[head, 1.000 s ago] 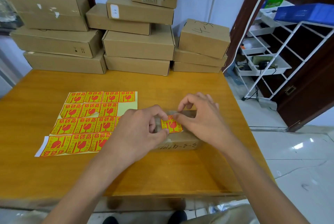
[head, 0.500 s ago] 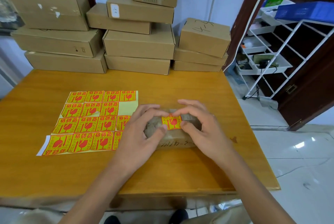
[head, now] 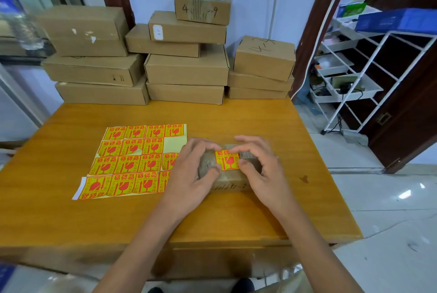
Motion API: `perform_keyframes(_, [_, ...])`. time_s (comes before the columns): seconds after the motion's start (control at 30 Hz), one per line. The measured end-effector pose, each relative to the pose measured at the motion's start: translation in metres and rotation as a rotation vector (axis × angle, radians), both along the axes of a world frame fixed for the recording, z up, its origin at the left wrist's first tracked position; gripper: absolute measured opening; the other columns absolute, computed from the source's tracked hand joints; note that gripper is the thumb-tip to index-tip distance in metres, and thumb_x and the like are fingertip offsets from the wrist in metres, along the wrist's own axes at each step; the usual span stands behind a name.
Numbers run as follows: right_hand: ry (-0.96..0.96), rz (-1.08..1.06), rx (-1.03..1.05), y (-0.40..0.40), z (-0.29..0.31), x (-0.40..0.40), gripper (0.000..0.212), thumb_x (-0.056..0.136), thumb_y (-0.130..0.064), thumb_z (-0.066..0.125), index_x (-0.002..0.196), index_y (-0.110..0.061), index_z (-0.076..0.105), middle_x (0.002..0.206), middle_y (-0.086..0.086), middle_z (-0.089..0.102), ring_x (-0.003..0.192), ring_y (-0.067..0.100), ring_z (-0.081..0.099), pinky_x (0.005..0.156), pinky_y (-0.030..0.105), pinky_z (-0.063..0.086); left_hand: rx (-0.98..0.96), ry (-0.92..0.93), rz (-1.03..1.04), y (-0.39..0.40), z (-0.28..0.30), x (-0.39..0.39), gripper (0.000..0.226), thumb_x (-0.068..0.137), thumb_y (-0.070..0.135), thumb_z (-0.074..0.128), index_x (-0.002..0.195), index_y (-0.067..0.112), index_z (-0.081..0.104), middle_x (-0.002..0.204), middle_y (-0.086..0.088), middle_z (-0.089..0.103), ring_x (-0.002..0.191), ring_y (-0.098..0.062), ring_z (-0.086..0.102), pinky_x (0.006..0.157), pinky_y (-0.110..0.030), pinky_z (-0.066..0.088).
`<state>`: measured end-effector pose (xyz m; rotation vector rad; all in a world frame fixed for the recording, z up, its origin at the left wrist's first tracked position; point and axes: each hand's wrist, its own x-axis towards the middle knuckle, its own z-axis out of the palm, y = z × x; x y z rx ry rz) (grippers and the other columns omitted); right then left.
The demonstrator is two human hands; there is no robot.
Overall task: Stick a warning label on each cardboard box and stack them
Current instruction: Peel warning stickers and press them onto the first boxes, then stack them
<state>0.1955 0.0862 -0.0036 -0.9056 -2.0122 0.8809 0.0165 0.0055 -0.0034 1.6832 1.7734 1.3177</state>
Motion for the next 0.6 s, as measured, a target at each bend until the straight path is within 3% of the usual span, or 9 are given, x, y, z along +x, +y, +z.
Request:
perform_keyframes(0.2, [0.000,0.010,0.024,-0.0010,0.0000,0.0009,0.025,0.093,-0.018,0.059,0.108,-0.032,0.072,0.135,-0.020,0.058,0.139,0.009,0.044,0.114,0.058,0.032,0.011,-0.030,-0.005,-0.0007,0.0005,0.0002,0.031,0.086,0.028,0.062,0.116,0.032,0.061,0.120,0.013,0.052,0.122,-0.011,0.051,0.098,-0.040,0.047])
perform_keyframes(0.33, [0.003,0.005,0.025,-0.0017,0.0009,-0.0002,0.021,0.092,-0.022,0.061,0.107,-0.031,0.073,0.134,-0.020,0.059,0.137,0.006,0.045,0.112,0.045,0.031,0.007,-0.050,0.008,-0.0005,-0.0005,0.0001,0.032,0.087,0.029,0.063,0.118,0.034,0.060,0.120,0.012,0.054,0.119,-0.011,0.052,0.095,-0.043,0.048])
perform_keyframes(0.4, [0.009,0.007,0.033,-0.0008,0.0001,-0.0002,0.018,0.093,-0.025,0.062,0.107,-0.031,0.072,0.134,-0.020,0.059,0.137,0.008,0.047,0.111,0.046,0.033,0.013,-0.052,0.005,-0.0011,-0.0004,-0.0002,0.032,0.086,0.028,0.063,0.118,0.034,0.060,0.120,0.012,0.054,0.119,-0.011,0.052,0.096,-0.042,0.048])
perform_keyframes(0.53, [0.016,0.002,0.021,-0.0007,0.0008,-0.0010,0.017,0.091,-0.025,0.063,0.106,-0.031,0.071,0.133,-0.021,0.059,0.136,0.006,0.047,0.110,0.036,0.031,0.010,-0.048,0.001,-0.0013,0.0000,-0.0010,0.030,0.086,0.028,0.063,0.116,0.034,0.061,0.120,0.012,0.055,0.120,-0.011,0.052,0.096,-0.034,0.048])
perform_keyframes(0.6, [0.021,0.001,0.021,-0.0007,0.0008,-0.0014,0.018,0.090,-0.024,0.062,0.105,-0.030,0.071,0.132,-0.021,0.060,0.135,0.006,0.048,0.110,0.038,0.033,0.003,-0.048,-0.001,-0.0012,0.0004,-0.0005,0.030,0.086,0.027,0.063,0.115,0.033,0.061,0.121,0.012,0.054,0.121,-0.010,0.051,0.096,-0.028,0.046])
